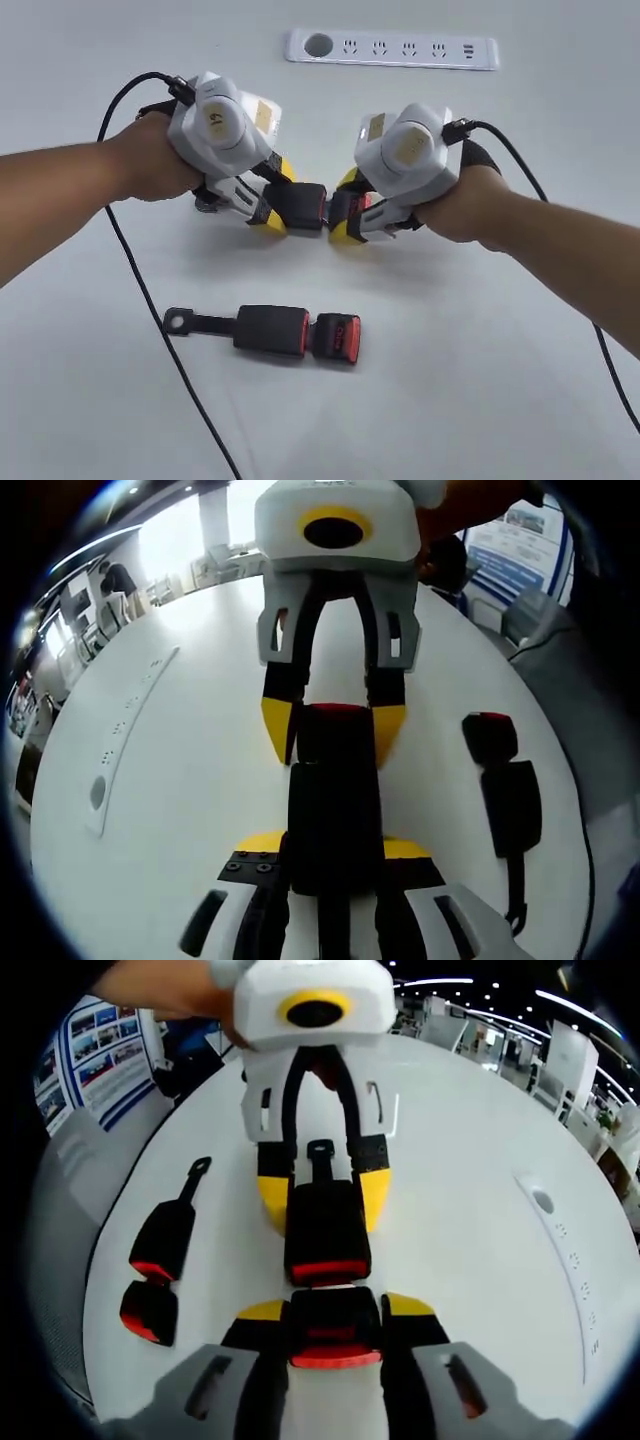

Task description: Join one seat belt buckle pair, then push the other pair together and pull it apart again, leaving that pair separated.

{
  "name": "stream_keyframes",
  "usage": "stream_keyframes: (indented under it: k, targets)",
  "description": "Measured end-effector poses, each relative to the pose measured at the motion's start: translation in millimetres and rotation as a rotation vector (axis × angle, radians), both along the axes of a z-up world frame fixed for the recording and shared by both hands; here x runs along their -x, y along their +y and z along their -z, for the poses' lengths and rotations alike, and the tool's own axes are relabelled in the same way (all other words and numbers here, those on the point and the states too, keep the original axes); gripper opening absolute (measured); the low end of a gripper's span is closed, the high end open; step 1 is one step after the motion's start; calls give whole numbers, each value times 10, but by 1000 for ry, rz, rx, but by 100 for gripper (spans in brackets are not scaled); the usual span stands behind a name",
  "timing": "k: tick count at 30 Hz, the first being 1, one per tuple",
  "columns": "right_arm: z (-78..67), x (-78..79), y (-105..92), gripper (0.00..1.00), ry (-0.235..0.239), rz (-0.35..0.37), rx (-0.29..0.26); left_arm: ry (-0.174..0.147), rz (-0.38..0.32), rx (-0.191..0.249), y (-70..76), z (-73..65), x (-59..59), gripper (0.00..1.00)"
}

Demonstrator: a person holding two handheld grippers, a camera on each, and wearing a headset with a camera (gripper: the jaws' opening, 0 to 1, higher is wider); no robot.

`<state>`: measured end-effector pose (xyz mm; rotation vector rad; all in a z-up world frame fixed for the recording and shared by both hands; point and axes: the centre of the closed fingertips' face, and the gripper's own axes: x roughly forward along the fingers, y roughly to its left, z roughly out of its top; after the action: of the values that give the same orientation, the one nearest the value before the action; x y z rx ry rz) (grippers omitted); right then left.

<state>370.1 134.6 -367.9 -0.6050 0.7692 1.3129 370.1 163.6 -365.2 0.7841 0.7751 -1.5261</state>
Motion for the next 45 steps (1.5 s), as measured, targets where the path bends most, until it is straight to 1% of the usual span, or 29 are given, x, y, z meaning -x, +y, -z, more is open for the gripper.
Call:
stream_keyframes:
  k: [8, 11, 16, 19, 23, 25, 27, 30, 35, 36, 45]
  targets:
    - [-3, 18, -6, 33, -4, -7, 7, -1, 8, 2, 3, -5, 4, 33]
    - [-4, 23, -11, 33, -6, -14, 10, -1, 2, 4, 7, -4, 2, 33]
    - [-4, 29, -29, 33, -9, -25, 18, -1, 3, -4, 7, -6, 4, 33]
    - [-3, 34, -71, 33, -10, -32, 22, -3, 6, -6, 9, -7, 6, 33]
    - [-18, 63, -193, 34, -4, -31, 27, 1, 6, 2, 24, -10, 2, 33]
    - [-32, 72, -206, 34, -5, -30, 18, 1, 4, -2, 16, -9, 4, 33]
    - [-34, 71, -201, 34, -6, -32, 21, 0, 6, -4, 13, -9, 6, 33]
    - [-38, 70, -222, 34, -7, -36, 23, 2, -4, 2, 7, -12, 9, 33]
    - [-50, 80, -337, 34, -3, -37, 26, 0, -15, 5, -1, -14, 16, 33]
    - [-52, 75, -385, 34, -1, -36, 30, 0, -18, 6, -3, -15, 16, 33]
    - [-27, 81, -638, 34, -5, -30, 40, 1, -17, -2, -10, -10, 18, 33]
